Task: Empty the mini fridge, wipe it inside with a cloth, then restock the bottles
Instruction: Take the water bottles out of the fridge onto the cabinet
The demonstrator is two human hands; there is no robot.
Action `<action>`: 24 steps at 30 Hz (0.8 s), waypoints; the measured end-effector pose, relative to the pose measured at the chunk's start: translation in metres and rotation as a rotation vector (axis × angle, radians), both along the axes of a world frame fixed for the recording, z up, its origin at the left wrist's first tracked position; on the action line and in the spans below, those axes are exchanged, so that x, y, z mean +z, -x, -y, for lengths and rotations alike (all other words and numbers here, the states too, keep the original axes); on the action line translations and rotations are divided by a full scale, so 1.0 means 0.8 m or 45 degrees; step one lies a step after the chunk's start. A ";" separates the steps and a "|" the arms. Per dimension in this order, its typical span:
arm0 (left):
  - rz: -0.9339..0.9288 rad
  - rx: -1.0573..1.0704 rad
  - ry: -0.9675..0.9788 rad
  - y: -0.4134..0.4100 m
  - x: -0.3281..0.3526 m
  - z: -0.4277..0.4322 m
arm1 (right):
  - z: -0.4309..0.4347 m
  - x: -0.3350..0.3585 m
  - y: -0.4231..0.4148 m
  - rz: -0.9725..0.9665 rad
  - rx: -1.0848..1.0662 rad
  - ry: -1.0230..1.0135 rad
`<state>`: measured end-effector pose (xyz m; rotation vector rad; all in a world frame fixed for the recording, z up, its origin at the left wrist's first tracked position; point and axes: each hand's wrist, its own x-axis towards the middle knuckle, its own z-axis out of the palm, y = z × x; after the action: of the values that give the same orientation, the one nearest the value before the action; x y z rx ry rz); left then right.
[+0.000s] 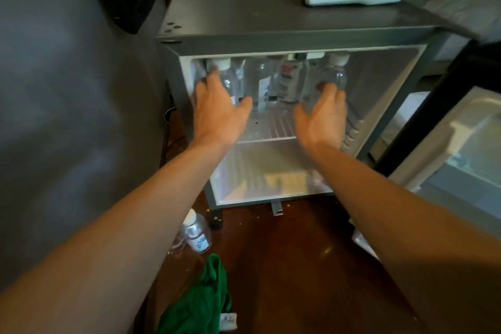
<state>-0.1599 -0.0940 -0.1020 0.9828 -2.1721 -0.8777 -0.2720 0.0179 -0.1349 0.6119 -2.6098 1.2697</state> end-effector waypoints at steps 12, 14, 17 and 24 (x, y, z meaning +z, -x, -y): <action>0.161 0.177 0.258 0.050 -0.003 0.025 | 0.009 0.041 0.078 0.066 -0.058 0.066; 0.241 0.010 0.389 0.040 0.000 0.006 | -0.003 0.041 0.058 -0.088 0.058 -0.068; 0.365 -0.241 0.656 0.014 -0.003 -0.032 | -0.019 0.039 0.017 -0.298 0.261 -0.172; 0.146 -0.474 0.334 -0.071 -0.018 -0.064 | -0.054 0.000 -0.065 -0.235 0.292 -0.135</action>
<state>-0.1031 -0.0427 -0.1165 0.5207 -2.5388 -0.6833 -0.2199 0.0610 -0.1351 1.0211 -2.5217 1.0772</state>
